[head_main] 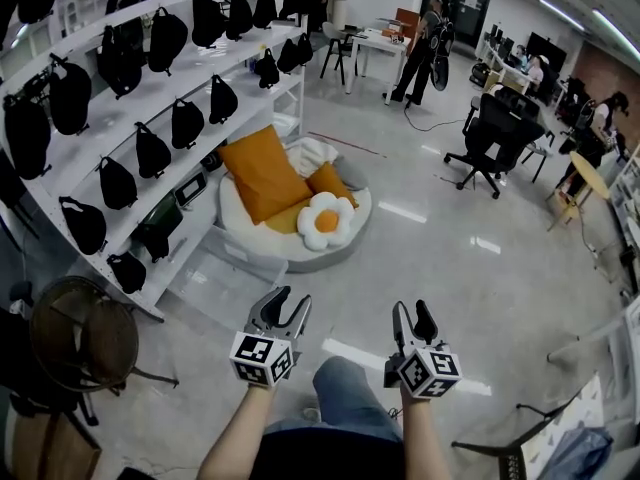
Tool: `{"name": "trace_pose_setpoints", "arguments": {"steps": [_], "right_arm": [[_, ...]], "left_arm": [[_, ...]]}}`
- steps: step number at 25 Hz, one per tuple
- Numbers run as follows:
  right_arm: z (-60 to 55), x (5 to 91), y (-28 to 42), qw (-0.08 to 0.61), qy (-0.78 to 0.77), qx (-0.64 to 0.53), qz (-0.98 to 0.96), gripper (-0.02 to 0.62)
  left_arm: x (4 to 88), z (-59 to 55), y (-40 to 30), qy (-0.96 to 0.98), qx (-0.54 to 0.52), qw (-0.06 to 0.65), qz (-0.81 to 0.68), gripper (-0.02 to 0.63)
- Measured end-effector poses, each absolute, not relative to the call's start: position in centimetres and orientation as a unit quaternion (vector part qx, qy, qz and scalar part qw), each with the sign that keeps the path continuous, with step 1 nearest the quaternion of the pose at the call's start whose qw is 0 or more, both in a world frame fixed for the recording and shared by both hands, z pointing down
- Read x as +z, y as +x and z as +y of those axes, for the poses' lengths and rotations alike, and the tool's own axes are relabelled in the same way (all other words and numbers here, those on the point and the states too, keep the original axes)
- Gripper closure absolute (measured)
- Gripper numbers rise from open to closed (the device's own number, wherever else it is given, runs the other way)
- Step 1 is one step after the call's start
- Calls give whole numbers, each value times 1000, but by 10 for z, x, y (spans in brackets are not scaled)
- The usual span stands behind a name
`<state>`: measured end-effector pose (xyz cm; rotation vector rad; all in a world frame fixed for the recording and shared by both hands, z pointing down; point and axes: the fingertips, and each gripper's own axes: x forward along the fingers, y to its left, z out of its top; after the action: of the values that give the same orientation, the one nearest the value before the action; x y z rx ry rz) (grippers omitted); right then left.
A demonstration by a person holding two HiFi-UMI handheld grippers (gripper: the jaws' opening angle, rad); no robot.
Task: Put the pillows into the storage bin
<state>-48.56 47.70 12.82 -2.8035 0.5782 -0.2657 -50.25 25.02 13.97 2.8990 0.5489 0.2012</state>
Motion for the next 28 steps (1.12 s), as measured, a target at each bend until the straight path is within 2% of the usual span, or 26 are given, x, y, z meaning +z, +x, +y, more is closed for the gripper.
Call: {"name": "trace_pose_setpoints", "arguments": {"steps": [8,16,22,28], "right_arm": [[481,107,-454,120,-970,-63,199,396],[474,100,-372,119,-968,-40,215,396],[460,137,-260,94,-966,-62,235,396],[436,157,-79,96,-954,-85,272,396]], "left_arm": [[121,248,-462,978,44,90,183,426],[118,247,-384,980,33,68,185,425],[152,228,-284,984,49,76,154,426],[176,198,-130,990,63,89,94,423]]}}
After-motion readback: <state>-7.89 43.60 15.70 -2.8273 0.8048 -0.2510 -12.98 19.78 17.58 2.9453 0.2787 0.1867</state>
